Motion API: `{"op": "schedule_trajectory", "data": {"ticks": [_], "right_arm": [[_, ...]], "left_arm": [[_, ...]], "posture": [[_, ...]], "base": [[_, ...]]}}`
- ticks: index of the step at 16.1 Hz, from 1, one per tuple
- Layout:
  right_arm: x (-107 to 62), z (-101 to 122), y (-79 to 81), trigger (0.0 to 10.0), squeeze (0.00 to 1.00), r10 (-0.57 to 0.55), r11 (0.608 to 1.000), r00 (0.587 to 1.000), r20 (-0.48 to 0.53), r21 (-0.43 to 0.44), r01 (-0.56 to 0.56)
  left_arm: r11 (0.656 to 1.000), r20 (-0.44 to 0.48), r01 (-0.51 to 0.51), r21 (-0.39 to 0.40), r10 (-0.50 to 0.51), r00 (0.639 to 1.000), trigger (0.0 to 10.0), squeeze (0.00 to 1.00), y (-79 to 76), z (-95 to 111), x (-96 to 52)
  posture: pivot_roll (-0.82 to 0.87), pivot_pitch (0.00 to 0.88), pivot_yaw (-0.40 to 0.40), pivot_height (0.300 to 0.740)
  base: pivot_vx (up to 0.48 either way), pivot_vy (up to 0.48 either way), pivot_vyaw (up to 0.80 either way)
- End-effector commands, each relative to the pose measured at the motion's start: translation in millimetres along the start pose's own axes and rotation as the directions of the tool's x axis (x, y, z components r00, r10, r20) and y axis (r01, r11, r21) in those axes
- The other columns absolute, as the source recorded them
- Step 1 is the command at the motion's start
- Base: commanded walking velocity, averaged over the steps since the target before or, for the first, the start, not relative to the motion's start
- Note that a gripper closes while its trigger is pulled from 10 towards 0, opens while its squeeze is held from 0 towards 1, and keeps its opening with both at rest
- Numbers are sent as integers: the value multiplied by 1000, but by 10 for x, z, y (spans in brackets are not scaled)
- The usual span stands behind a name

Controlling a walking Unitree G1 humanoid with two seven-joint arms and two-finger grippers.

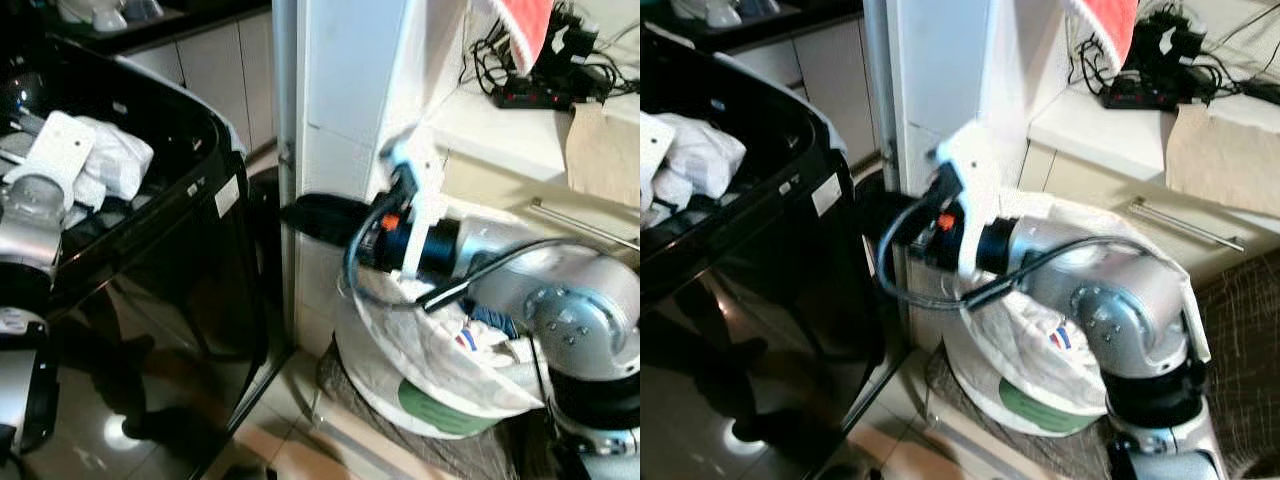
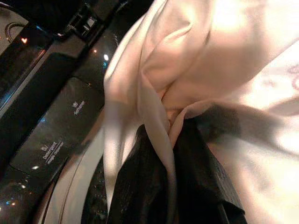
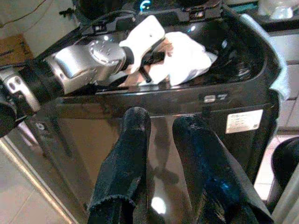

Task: Clothes washing

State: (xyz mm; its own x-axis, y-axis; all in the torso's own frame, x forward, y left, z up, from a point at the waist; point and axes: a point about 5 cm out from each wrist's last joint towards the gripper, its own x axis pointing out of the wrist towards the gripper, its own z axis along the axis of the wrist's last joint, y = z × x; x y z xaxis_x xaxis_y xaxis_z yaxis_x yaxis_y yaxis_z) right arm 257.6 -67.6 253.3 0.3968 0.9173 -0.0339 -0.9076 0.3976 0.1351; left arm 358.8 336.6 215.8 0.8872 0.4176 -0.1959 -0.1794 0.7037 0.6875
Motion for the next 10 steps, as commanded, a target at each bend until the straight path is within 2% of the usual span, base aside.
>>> {"op": "schedule_trajectory", "data": {"ticks": [1,7,9,10], "right_arm": [[-2,34,25,10000,0,-16,999,1000,16,-36,16],[-26,34,-61,10000,0,-62,997,998,12,-53,63],[-111,8,-296,10000,0,-205,977,979,-15,-60,203],[-147,-17,-417,10000,0,-282,958,959,-27,-64,280]], "left_arm": [[999,-50,34,-12,-34,998,10000,1000,12,-88,-2],[1000,-68,10,-13,-11,998,10000,1000,182,-59,-44],[998,-33,-28,62,30,999,10000,1000,264,-22,-72],[995,-15,-45,89,46,999,10000,435,295,-14,-79]], "posture": [[-14,0,4,740],[-8,0,1,740],[-9,0,2,740],[-11,0,4,740]], "base": [[0,0,0],[0,0,0],[0,0,0],[0,0,0]]}}
